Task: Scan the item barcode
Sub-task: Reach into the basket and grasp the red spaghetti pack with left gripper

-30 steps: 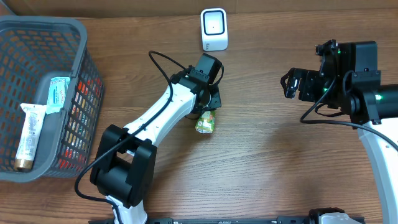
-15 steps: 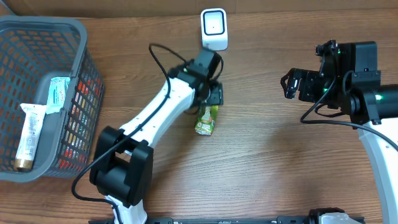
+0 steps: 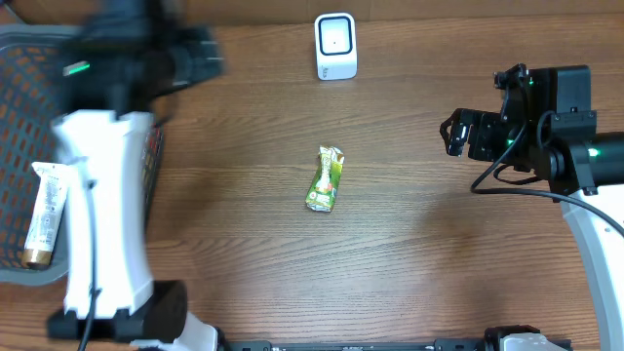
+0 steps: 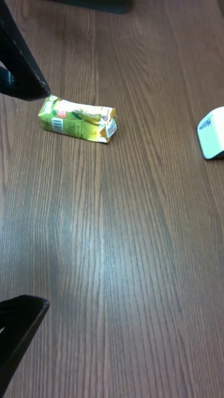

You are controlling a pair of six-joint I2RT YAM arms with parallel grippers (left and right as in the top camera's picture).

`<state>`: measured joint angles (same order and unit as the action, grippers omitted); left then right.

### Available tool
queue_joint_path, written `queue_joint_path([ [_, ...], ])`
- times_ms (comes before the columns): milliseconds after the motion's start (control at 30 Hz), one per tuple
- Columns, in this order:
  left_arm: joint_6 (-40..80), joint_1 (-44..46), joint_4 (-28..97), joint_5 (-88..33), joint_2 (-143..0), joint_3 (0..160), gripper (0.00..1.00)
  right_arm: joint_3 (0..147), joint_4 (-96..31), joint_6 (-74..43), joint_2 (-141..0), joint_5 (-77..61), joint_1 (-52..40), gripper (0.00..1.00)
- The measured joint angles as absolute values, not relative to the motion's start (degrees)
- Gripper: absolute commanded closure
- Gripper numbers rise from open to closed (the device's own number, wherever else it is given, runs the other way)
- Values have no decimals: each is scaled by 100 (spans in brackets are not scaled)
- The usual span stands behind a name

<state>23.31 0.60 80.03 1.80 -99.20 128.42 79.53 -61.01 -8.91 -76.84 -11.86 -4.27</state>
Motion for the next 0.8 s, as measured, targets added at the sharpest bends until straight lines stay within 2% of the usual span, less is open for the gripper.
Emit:
queue_joint_path([
  [233,2137,-2014,8807,285,-9548,12895,19,7953,-6106,-893,-7684,-1184,-427,0],
  [400,2075,-2980,8785,316,-9561,12595,17,7953,-6104,-895,-7684,-1186,-427,0],
  [567,1962,-3428,8399,318,-9564,11692,17,7953,-6101,-893,-7684,-1184,-427,0],
  [800,1264,-3461,7321,303,-9592,9979,14,7950,-6101,-893,-7684,-1186,-427,0],
])
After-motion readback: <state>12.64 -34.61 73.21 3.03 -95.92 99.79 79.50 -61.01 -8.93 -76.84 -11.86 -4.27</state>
